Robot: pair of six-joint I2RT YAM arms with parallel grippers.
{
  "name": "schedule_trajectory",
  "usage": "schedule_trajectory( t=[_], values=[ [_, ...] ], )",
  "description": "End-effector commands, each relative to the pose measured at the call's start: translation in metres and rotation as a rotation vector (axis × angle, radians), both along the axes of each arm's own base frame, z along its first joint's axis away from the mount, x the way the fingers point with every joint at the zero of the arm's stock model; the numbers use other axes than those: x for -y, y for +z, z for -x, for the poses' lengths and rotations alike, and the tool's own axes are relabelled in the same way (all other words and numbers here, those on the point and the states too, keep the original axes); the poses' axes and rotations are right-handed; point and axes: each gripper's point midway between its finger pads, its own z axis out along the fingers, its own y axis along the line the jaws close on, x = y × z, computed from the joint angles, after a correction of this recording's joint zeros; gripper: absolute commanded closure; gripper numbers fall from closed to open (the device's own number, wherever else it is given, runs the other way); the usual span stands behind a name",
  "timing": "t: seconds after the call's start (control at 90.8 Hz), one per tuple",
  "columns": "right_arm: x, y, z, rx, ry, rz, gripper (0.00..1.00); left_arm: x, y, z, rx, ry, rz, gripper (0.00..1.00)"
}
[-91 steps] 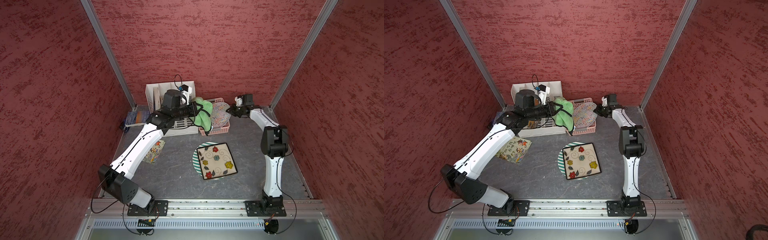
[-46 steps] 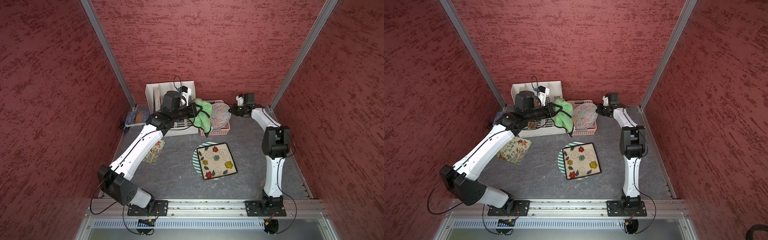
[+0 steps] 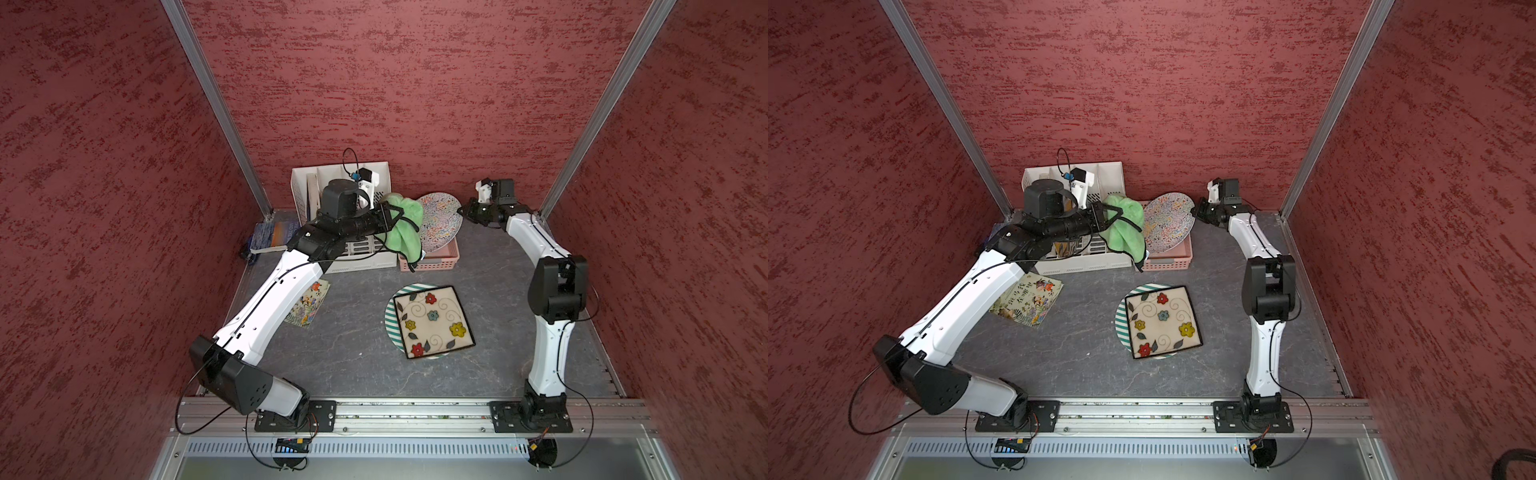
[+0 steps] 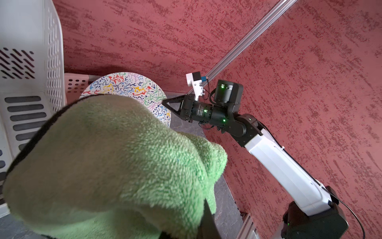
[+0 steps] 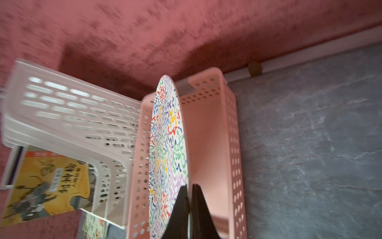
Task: Wipe the wet plate dry
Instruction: Pick up the plate from the bin, then wipe the plate with towel.
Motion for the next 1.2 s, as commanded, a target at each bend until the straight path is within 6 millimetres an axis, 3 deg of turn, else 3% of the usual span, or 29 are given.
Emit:
schedule_trajectory(
  t=[0.0, 0.088, 0.209, 0.32, 0.463, 0.584, 0.683, 0.771, 0.903, 0.937, 1.003, 1.08, 1.19],
  values=[
    [-0.004, 0.150, 0.030, 0.321, -0.008, -0.147, 1.00, 0.011, 0.044, 0.002, 0.102, -0.028, 0.051, 1.00],
    [-0.009, 0.171, 0.056, 0.345, -0.017, -0.251, 1.00, 0.021, 0.058, -0.004, 0.130, -0.016, 0.035, 1.00],
    [-0.029, 0.190, 0.095, 0.363, 0.015, -0.357, 1.00, 0.037, 0.060, -0.019, 0.121, 0.030, -0.048, 1.00],
    [-0.055, 0.207, 0.126, 0.375, 0.061, -0.410, 1.00, 0.071, 0.059, -0.023, 0.135, -0.045, -0.099, 1.00],
    [-0.061, 0.248, 0.143, 0.436, 0.060, -0.482, 1.00, 0.104, 0.024, -0.029, 0.045, -0.152, -0.140, 1.00],
    [-0.060, 0.289, 0.149, 0.502, 0.069, -0.543, 1.00, 0.118, -0.003, -0.023, -0.029, -0.228, -0.156, 1.00],
    [-0.059, 0.314, 0.155, 0.555, 0.081, -0.549, 1.00, 0.101, -0.025, -0.025, -0.092, -0.150, -0.234, 1.00],
    [-0.059, 0.321, 0.161, 0.577, 0.094, -0.533, 1.00, 0.069, -0.035, -0.033, -0.114, -0.011, -0.297, 1.00],
    [-0.062, 0.312, 0.178, 0.599, 0.138, -0.425, 1.00, 0.003, -0.036, -0.048, -0.125, 0.209, -0.355, 1.00],
    [-0.067, 0.301, 0.180, 0.595, 0.155, -0.371, 1.00, -0.012, -0.036, -0.052, -0.118, 0.255, -0.369, 1.00],
    [-0.078, 0.293, 0.204, 0.604, 0.210, -0.294, 1.00, -0.036, -0.031, -0.063, -0.074, 0.313, -0.392, 1.00],
    [-0.097, 0.271, 0.224, 0.577, 0.292, -0.260, 1.00, -0.042, -0.011, -0.075, -0.008, 0.286, -0.355, 1.00],
    [-0.119, 0.251, 0.248, 0.536, 0.380, -0.290, 1.00, -0.007, 0.024, -0.076, 0.114, 0.088, -0.260, 1.00]
  ],
)
